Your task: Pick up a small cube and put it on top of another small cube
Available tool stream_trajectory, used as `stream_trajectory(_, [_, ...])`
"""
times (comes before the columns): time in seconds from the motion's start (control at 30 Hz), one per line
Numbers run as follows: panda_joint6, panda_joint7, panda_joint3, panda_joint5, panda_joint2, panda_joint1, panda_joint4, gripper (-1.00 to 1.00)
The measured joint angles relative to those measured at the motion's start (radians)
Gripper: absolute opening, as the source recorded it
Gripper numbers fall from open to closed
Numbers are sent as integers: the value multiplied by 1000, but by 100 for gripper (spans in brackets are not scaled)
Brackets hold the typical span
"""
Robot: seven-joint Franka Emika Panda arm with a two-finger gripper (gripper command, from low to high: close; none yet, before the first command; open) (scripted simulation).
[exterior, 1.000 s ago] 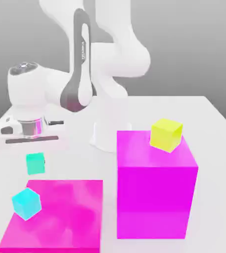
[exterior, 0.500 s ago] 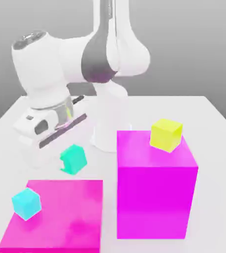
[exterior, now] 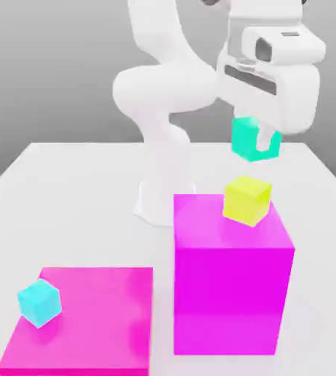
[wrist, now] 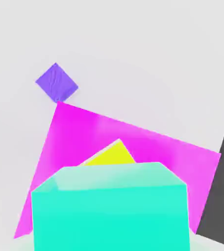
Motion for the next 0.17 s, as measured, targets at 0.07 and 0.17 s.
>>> stream_trajectory(0.07, [0,0,0,0,0,0,0,100])
stream_trajectory(0.17, [0,0,0,0,0,0,0,100])
